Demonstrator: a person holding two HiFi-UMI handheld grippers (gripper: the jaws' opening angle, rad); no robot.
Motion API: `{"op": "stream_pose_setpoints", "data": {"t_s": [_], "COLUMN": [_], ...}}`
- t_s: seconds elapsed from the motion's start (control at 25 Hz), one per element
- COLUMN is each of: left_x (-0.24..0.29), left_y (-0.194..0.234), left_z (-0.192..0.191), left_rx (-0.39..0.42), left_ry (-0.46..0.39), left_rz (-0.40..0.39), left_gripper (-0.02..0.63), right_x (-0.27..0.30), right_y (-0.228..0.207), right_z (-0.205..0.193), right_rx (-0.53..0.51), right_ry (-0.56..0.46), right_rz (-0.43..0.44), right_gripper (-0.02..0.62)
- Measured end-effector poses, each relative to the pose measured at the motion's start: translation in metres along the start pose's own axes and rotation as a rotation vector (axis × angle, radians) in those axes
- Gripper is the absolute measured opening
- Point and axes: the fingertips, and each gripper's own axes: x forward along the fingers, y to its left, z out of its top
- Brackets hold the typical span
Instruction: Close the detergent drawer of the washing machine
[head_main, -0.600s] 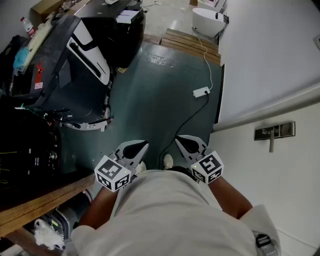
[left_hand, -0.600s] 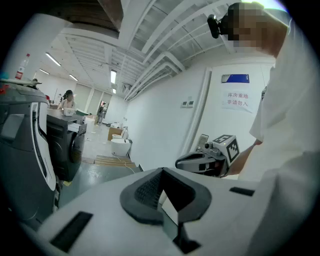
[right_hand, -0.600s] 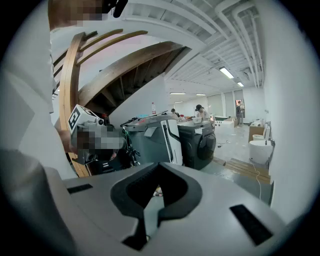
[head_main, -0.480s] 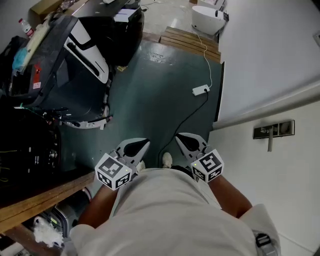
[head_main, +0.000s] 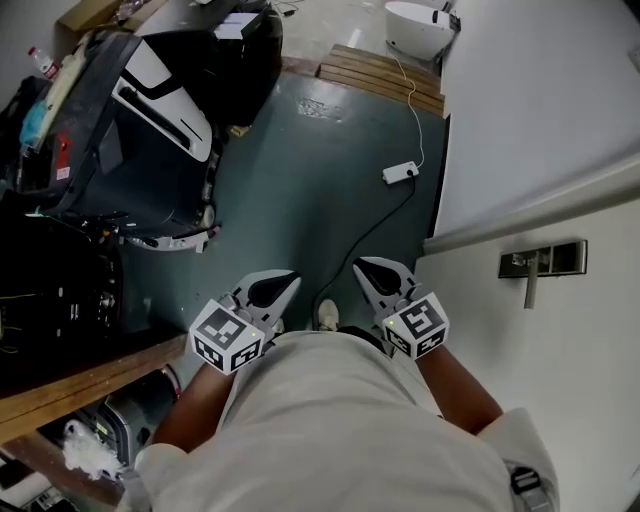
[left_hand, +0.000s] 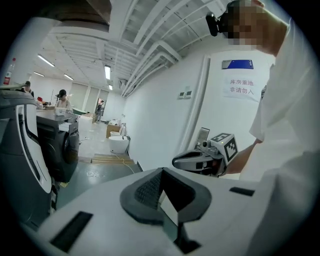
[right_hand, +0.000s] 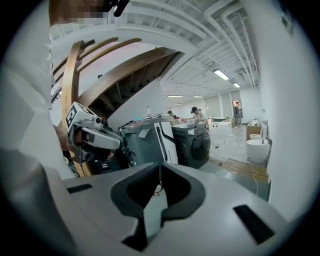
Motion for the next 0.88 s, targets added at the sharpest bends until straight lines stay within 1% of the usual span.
{"op": "stream_pose_setpoints", "data": {"t_s": [0.12,0.28,0.48,0.68,0.88], "left_x": [0.016,0.031,0.043,0.059,0.066], "left_y": [-0.007,-0.014,-0.008,0.007,0.043], "left_z": [0.002,0.006,0.009,0.017,0.032], "left_rx": [0.003,0.002,-0.002,0.003,-0.004], "left_ry": [0.005,0.005,0.021,0.018,-0.010], "left_rz": [0.012,0.023,0.019,0.001,-0.013], "left_gripper": [-0.006,-0.006,-0.006,-0.006,-0.006], "right_x": [-0.006,-0.011,-0.007,0.006,0.035], "right_y": [-0.019,-0.044,-0.066,-0.087,-0.101], "right_z": [-0.004,-0.006,0.002,0.007,0.021], "right_rx": [0.013,0.031,0.034,0.029,0.012], "right_ry": [-0.012,-0.016,-0.037,-0.038,-0.024], "right_rz": [0.010,-0.006,-0.038,-0.066,-0.079], "right_gripper": [0.009,0.066,0.072,0.083,0.089]}}
